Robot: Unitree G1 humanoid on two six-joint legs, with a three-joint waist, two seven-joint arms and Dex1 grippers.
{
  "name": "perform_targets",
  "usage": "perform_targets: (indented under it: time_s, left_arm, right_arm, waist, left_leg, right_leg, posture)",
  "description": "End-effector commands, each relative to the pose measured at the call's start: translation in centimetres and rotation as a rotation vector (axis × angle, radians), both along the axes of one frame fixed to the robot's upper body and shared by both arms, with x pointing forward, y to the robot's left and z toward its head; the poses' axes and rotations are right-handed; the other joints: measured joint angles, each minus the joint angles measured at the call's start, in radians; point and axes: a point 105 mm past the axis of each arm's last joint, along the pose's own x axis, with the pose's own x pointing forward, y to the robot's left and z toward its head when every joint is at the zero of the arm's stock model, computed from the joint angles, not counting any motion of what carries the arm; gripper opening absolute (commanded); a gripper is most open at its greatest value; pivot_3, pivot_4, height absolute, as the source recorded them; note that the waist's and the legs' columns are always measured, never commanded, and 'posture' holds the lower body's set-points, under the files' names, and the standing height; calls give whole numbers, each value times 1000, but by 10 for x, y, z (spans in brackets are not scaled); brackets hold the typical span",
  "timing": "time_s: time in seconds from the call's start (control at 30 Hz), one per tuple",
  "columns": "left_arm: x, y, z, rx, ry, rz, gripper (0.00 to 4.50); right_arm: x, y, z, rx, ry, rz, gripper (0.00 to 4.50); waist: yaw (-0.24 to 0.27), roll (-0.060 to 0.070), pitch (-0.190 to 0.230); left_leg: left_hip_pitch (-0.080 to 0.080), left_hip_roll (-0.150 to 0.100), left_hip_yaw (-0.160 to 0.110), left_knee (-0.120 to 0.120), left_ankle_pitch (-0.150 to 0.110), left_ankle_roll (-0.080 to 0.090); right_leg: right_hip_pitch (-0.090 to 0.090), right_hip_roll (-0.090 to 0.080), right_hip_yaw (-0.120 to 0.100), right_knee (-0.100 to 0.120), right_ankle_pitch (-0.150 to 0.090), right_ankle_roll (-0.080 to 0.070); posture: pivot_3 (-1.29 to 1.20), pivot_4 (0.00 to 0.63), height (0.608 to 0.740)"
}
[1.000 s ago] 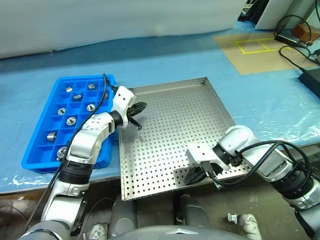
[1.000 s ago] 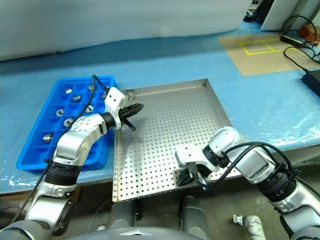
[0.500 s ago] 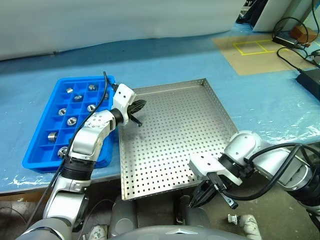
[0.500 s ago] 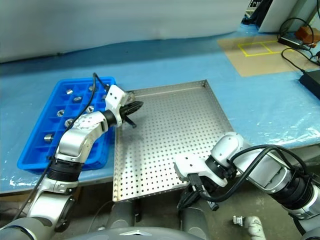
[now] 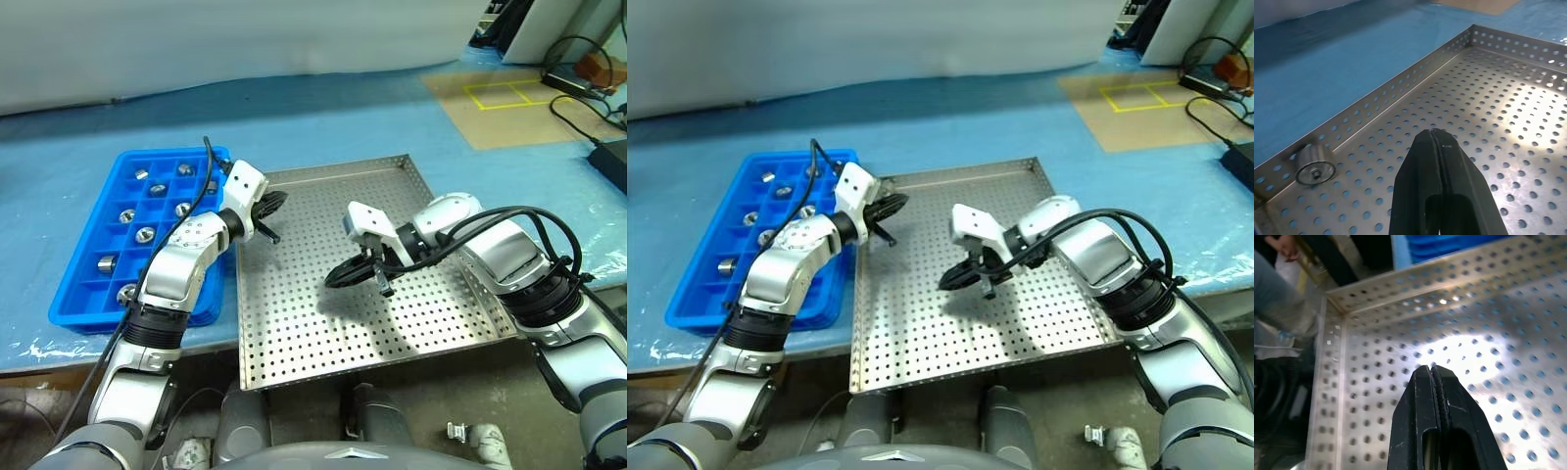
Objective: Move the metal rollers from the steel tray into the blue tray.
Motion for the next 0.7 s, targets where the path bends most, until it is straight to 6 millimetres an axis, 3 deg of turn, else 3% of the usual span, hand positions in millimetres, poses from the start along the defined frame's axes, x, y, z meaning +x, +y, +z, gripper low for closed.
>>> perform_targets:
  time_s: [0.03, 0.13, 0.27, 0.33, 0.47, 0.57, 0.7]
  left_arm:
    - [26, 15, 20, 5, -74, 180, 0]
    - [57, 32, 18, 21, -55, 403, 0]
    - [79, 21, 12, 41, -22, 484, 0]
    - [88, 19, 6, 82, 2, 537, 0]
    - [97, 11, 9, 129, 9, 577, 0]
    - [100, 4, 16, 69, 0, 567, 0]
    - [99, -3, 13, 62, 9, 559, 814]
  right_arm:
    - [16, -9, 1, 41, -119, -49, 15]
    - [35, -7, 2, 118, -191, -146, 15]
    - [74, -1, 24, 279, -320, -382, 15]
    - [83, -1, 34, 340, -331, -463, 15]
    - [78, -3, 32, 327, -344, -472, 15]
    - [75, -9, 28, 313, -342, -499, 15]
    - [71, -14, 24, 304, -338, -520, 0]
  waist:
    - [-1, 0, 0]
    - [-5, 0, 0]
    - [-13, 0, 0]
    - [-19, 0, 0]
    - [-21, 0, 0]
    - [-21, 0, 0]
    - [-25, -1, 0]
  left_leg:
    - [-1, -2, 0, 1, 0, 0]
    - [-3, -1, 0, 5, -1, 1]
    - [-2, 1, -1, 9, -1, 1]
    - [-3, 0, -1, 11, -1, 1]
    - [-6, 0, -2, 12, -2, 3]
    - [-8, 0, -2, 13, -2, 4]
    - [-9, 0, -2, 13, -3, 5]
  right_leg:
    - [-1, 0, 0, 0, 0, 0]
    - [-3, 0, 0, 3, 1, 0]
    - [-3, 1, 0, 7, 1, 1]
    - [-4, 1, 0, 8, 1, 1]
    - [-4, 1, 0, 7, 1, 1]
    - [-4, 1, -1, 5, 1, 2]
    - [-4, 0, -2, 3, 1, 2]
  posture:
    - [-88, 150, 740]
    - [-91, 150, 740]
    - [-116, 150, 740]
    - [-128, 150, 740]
    - [-171, 150, 740]
    - [-184, 150, 740]
    - [-196, 150, 740]
